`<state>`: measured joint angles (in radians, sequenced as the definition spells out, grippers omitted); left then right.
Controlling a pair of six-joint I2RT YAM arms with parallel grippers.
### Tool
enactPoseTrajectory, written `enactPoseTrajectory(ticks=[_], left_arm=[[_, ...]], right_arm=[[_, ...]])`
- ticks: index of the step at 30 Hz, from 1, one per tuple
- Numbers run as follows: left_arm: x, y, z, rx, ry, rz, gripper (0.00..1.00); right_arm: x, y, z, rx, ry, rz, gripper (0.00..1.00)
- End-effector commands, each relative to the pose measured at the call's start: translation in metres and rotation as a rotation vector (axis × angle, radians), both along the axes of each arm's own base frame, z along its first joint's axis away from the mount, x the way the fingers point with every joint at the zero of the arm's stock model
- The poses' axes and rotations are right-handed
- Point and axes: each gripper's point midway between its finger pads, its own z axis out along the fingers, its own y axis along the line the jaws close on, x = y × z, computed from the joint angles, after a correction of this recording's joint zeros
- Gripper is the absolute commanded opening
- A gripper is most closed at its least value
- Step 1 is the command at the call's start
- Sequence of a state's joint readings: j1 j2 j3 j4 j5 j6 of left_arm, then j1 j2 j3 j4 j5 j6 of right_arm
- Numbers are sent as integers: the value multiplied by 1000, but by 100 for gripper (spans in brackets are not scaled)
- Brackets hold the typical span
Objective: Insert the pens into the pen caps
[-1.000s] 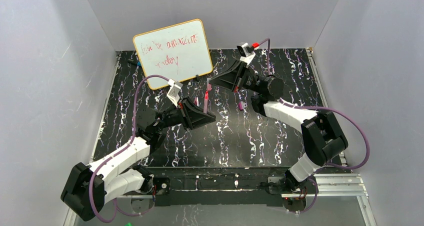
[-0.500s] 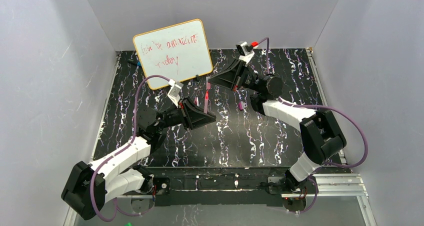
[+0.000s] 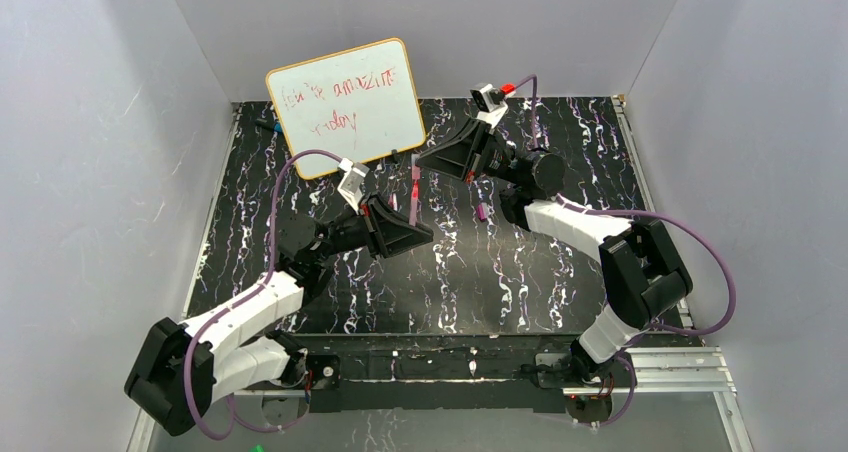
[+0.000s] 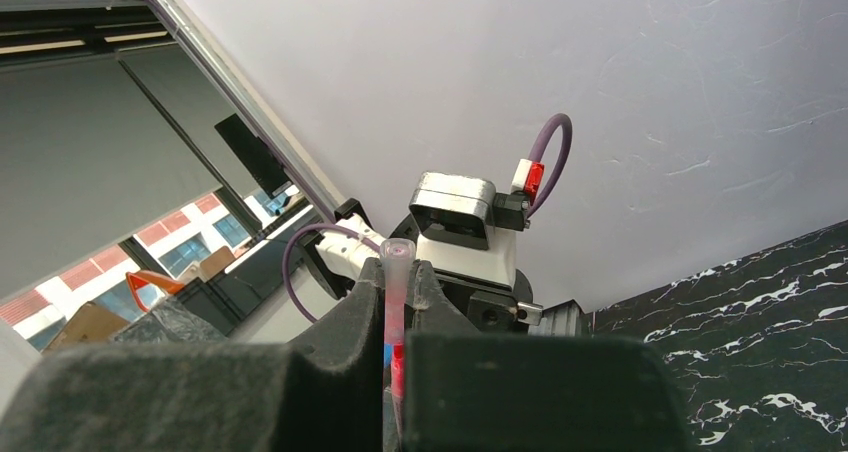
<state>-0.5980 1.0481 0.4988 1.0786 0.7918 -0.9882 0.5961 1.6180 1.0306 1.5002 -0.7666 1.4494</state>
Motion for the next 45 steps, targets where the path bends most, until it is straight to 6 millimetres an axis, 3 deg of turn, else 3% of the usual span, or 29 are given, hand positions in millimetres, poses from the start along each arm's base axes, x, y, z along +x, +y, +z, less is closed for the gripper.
enactPoseTrajectory(ticks=[1,20,35,45], left_arm=[[-1,1,18,-45,-65,9,0],[-5,1,26,-53,-91,-8,0],[9,-8,35,-50,-121,0,0],[23,-9,63,-90,-183,54,0]], right_arm=[[-43,-26,42,184,-293,8,1],[-43,-26,35,171,-283,10,1],[-45,-26,32,161,-284,19,1],[-49,-28,28,154,-285,18,1]])
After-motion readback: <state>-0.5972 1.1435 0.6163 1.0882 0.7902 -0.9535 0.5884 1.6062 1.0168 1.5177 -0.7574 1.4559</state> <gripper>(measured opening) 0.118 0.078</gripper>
